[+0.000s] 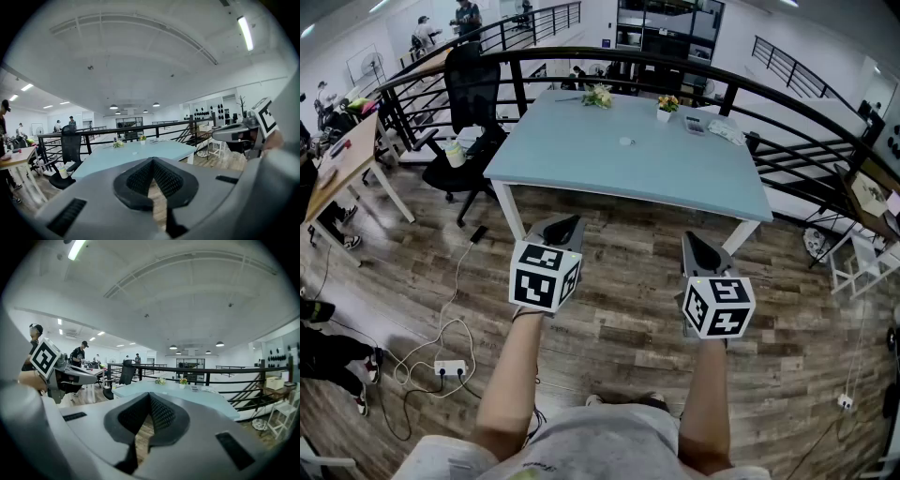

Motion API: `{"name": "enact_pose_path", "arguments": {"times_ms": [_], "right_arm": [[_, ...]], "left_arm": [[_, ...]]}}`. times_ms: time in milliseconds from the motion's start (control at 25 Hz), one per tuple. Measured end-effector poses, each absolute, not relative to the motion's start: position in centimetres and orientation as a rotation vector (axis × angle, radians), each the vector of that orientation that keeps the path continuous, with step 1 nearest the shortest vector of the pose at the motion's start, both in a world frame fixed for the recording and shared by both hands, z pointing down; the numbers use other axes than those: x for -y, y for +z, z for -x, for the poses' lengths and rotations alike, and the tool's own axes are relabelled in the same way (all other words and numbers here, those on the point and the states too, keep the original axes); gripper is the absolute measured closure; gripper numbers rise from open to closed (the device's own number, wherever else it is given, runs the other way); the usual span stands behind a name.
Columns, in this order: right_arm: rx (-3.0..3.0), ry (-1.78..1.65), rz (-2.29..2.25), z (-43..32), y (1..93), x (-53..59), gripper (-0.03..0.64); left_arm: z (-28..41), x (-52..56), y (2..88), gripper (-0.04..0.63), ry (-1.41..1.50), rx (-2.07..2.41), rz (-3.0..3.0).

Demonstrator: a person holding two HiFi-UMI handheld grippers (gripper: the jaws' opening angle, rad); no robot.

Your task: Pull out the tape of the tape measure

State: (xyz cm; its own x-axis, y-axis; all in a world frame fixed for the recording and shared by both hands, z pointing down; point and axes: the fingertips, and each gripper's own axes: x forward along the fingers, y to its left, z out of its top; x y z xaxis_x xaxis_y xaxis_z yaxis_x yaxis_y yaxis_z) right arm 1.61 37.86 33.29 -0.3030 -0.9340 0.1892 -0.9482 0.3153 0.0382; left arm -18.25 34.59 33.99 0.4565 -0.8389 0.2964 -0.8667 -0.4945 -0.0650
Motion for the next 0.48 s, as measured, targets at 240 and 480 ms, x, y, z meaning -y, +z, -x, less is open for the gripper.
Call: {"name": "enact_pose_path", "arguments": {"times_ms": [240,480], "right_arm": [[2.395,0.110,-1.739,-1.2,33.5,-37.6,0.614],[2.407,0.113,-1.735,-1.2,33.6,-37.0,0.612]], "left_arm": [[18.5,-34.1,34.2,0.597,0.442,1.531,-2.600],[17.9,-33.4,34.6,0.597,0.449,1.519,-2.604]]}}
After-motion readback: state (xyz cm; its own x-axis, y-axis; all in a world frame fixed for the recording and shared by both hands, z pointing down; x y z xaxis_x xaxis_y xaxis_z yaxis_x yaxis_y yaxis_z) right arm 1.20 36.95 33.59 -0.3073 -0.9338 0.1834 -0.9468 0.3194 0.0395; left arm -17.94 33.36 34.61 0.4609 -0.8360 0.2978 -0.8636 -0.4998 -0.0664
